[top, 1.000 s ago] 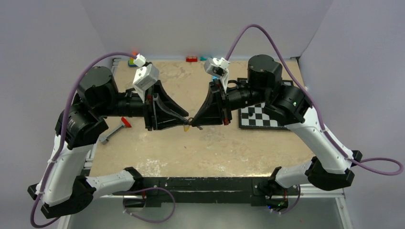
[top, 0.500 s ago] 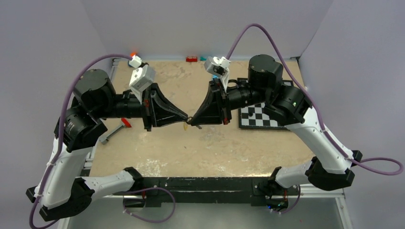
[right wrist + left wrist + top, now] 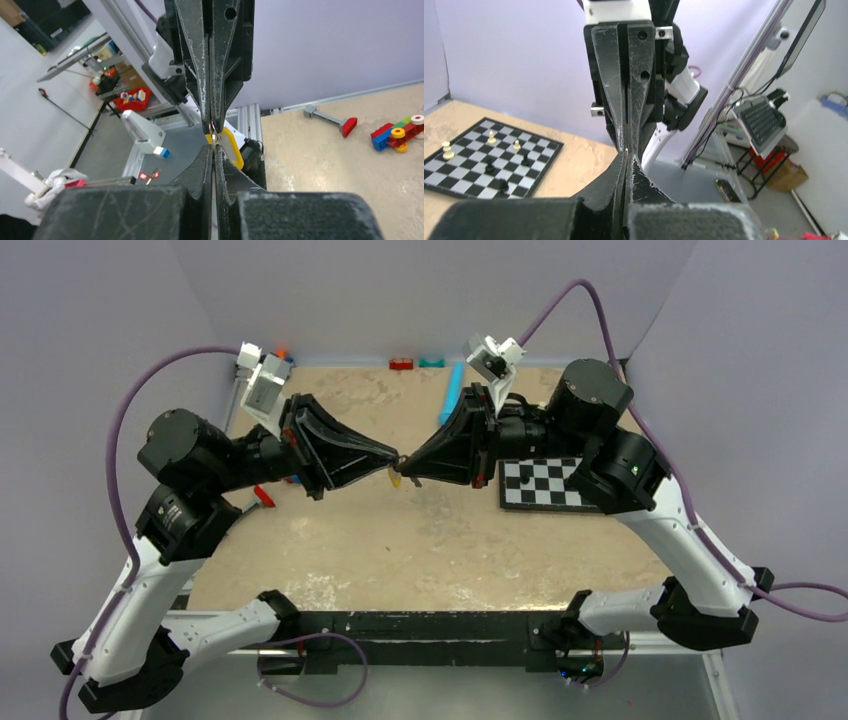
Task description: Remove the keys from the keyring
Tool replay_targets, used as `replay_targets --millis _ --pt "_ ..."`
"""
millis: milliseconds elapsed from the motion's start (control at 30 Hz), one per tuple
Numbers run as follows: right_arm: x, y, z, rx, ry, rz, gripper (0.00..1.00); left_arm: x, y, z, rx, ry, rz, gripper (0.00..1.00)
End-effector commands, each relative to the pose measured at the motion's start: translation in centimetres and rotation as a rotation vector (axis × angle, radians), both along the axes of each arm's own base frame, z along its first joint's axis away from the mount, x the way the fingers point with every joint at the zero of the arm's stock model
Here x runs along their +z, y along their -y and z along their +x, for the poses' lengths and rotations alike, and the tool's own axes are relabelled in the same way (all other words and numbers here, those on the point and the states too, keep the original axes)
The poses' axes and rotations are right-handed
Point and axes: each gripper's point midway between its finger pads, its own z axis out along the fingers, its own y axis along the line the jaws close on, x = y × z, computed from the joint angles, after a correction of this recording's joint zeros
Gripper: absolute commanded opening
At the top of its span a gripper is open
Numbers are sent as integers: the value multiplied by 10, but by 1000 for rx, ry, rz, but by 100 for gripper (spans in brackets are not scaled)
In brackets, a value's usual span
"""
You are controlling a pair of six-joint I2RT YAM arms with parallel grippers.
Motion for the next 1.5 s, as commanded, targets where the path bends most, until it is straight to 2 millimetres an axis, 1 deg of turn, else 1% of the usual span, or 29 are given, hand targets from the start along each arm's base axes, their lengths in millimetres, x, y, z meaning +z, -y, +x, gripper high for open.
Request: replay_targets --millis 0,167,433,700,833,1067,1467 --pt "22 -9 18 -78 16 90 0 26 4 9 10 -16 -154 0" --pt "23 -12 24 -102 13 95 0 35 7 14 9 -17 -217 0" --pt "29 -14 27 -107 10 129 0 43 6 23 34 -38 -307 0" --pt "33 -15 28 -115 1 155 0 47 8 29 30 -57 -374 0" --pt "31 -16 30 -122 -5 160 0 49 7 31 32 -66 -401 0" --pt "31 -17 32 -129 -9 169 0 47 7 35 38 -84 -430 0" --pt "28 -20 33 -120 -33 175 0 54 3 35 36 -92 -475 0"
